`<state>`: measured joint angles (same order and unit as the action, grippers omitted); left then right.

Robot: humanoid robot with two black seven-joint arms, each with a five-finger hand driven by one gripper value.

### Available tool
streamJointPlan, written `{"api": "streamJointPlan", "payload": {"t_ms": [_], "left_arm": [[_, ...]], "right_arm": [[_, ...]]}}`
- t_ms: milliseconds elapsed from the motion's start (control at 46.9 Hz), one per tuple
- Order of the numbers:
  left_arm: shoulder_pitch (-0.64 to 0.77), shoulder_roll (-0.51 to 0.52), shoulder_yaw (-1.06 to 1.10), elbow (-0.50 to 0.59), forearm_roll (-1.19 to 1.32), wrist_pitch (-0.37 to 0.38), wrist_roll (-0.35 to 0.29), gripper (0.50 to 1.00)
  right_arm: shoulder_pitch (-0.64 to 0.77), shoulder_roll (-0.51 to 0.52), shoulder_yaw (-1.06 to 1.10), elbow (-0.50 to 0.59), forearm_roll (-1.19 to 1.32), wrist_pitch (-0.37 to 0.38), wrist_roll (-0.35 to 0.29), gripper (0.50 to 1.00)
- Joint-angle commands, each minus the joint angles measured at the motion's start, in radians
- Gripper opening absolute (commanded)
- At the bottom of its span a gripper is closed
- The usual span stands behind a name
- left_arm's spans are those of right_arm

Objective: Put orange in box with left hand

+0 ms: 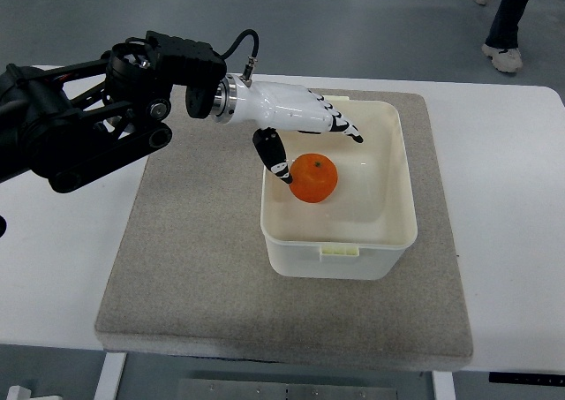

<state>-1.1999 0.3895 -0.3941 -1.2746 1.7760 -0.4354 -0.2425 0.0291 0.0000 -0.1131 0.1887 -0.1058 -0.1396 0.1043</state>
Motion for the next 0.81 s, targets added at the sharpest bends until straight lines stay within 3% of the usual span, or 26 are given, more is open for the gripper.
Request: {"api": "streamJointPlan", "payload": {"t_ms": [0,107,341,576,789], "left_arm": [[-0.004,0.0,-0.009,0.0,-0.012,0.003,0.0,0.99],[-0.003,0.008,-0.032,0.011,-0.121,0.015,0.0,0.99],[0.002,0.052,-0.083,0.127,-0.613,0.132,0.0,0.99],[0.008,0.114,-0.075,0.224,-0.871,0.129,0.0,0.992],[0.034,0.104,-0.078,0.363,-1.018,0.121,0.0,0.992]], "right_arm": [[0.0,0.0,0.0,0.0,0.0,0.0,0.0,0.944],[0.0,0.0,0.001,0.0,0.0,0.0,0.0,0.944],[0.0,0.0,0.001,0.0,0.0,0.0,0.0,0.944],[0.0,0.0,0.0,0.0,0.0,0.0,0.0,0.944],[0.0,0.0,0.0,0.0,0.0,0.0,0.0,0.944]]}}
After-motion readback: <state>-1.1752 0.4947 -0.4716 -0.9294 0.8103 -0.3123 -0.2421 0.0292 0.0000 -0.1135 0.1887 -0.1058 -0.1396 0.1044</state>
